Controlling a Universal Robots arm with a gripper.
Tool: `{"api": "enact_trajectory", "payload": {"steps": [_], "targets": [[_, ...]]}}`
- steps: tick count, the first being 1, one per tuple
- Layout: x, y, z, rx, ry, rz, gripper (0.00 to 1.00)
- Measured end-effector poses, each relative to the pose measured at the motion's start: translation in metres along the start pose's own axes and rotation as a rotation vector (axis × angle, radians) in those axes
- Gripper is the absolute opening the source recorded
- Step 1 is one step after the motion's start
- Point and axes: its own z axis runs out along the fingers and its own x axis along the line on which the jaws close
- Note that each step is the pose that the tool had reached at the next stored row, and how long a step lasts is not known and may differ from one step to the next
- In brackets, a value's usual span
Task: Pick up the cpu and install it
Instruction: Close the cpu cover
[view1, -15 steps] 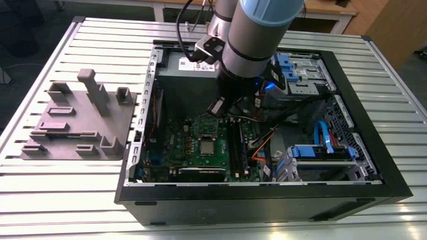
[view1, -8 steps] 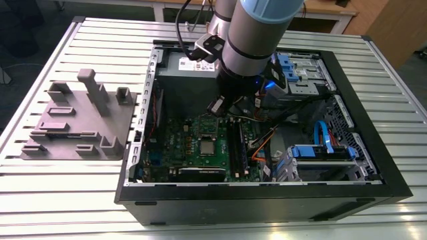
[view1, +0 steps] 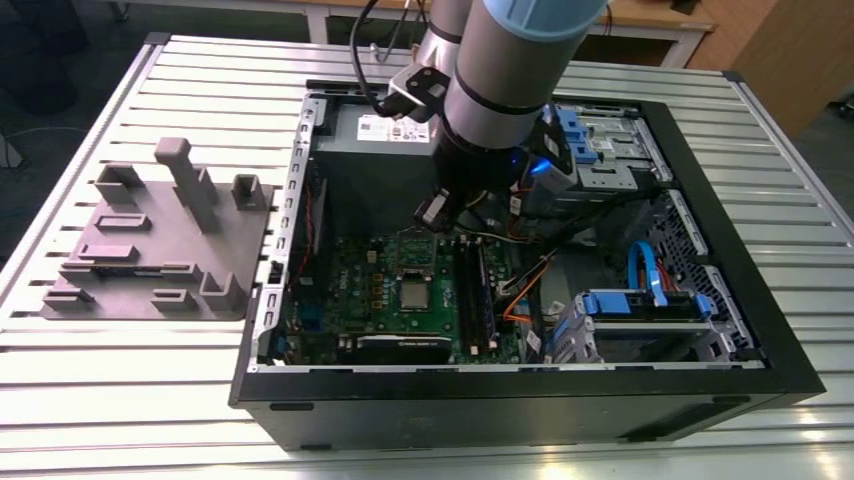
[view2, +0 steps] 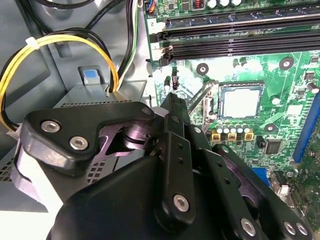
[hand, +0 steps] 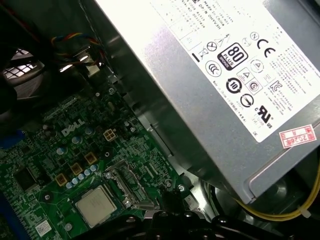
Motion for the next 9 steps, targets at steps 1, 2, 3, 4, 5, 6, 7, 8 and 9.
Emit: {"api": "enact_trajectory", "payload": {"steps": [1, 2, 3, 4, 5, 6, 7, 8, 9], "targets": [[0.0, 0.0001, -0.0004, 0.0, 0.0, 0.0, 0.1], [0.0001, 0.0003, -0.0008, 0.0, 0.0, 0.0, 0.1], [0.0002, 0.0005, -0.0014, 0.0001, 0.0001, 0.0, 0.1], [0.0002, 0.0006, -0.0021, 0.0, 0.0002, 0.0, 0.1], [0.0002, 0.0008, -0.0026, 0.0, 0.0001, 0.0, 0.1], [0.0002, 0.001, -0.0031, 0.0, 0.0001, 0.0, 0.1], [0.0002, 0.0011, -0.0034, 0.0, 0.0, -0.001, 0.1], [0.0002, 0.0011, -0.0037, -0.0001, 0.0001, -0.001, 0.1], [0.0002, 0.0012, -0.004, -0.0001, 0.0002, -0.002, 0.1]]}}
